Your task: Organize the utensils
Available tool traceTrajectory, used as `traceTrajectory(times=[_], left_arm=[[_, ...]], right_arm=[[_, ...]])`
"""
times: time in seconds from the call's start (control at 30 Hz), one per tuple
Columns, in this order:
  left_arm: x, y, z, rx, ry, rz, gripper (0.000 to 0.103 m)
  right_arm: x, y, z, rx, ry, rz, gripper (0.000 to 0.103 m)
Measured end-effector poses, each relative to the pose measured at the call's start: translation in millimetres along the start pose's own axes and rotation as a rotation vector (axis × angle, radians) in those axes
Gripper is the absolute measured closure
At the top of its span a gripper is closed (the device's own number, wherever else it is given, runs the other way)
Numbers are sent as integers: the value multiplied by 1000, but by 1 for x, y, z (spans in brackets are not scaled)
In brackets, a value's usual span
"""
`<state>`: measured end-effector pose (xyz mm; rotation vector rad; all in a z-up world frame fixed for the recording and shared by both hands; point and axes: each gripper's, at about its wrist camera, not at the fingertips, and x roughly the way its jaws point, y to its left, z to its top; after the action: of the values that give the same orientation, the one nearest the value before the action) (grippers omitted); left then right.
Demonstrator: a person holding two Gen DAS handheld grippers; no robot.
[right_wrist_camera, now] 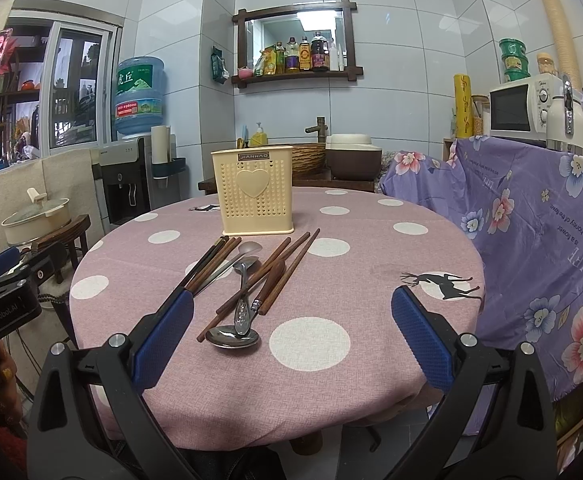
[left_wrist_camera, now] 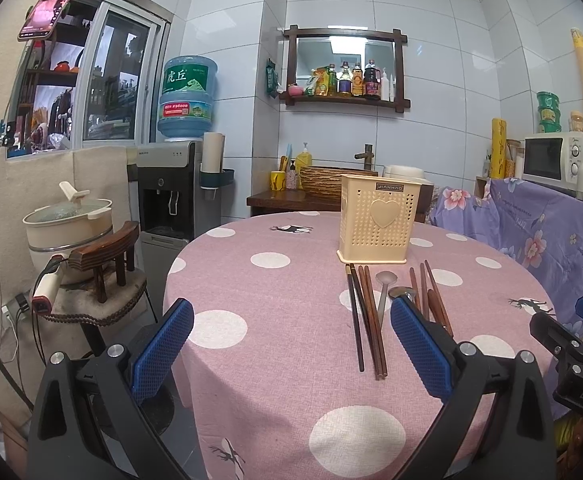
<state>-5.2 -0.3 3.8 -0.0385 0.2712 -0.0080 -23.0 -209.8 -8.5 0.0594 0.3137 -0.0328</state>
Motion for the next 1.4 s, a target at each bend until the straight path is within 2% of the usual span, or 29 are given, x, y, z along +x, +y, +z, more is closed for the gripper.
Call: traceTrajectory(times=[0.37, 0.6, 0.7, 0.83, 0.93, 1.0, 1.1, 1.23, 1.3, 1.4], left_arm=[[10, 3, -5, 10, 31, 0, 5], [28, 1, -4, 33, 103, -29, 5], [45, 3, 5, 49, 150, -50, 5], [80, -1, 20, 129, 213, -60, 6], [109, -4, 26, 177, 307, -68, 9], [128, -3, 26, 173, 379, -87, 16], [145, -1, 26, 151, 435, -110, 23], [158, -5, 26, 177, 463, -107, 28], [164, -8, 26, 184, 484, -125, 34], [176, -11, 27, 185, 517, -145, 36]], right_arm=[[9, 0, -3, 5, 15, -3, 5], [26, -4, 2, 7, 54, -7, 5], [43, -10, 10, -6, 93, -8, 5], [74, -20, 25, 12, 164, -11, 5], [99, -28, 32, 16, 231, -25, 5], [114, -30, 34, 15, 275, -13, 5], [133, -31, 37, 19, 320, 11, 5], [156, -24, 34, -30, 395, -6, 16], [168, -21, 32, -38, 438, 3, 22], [187, -21, 32, -26, 484, 9, 29]])
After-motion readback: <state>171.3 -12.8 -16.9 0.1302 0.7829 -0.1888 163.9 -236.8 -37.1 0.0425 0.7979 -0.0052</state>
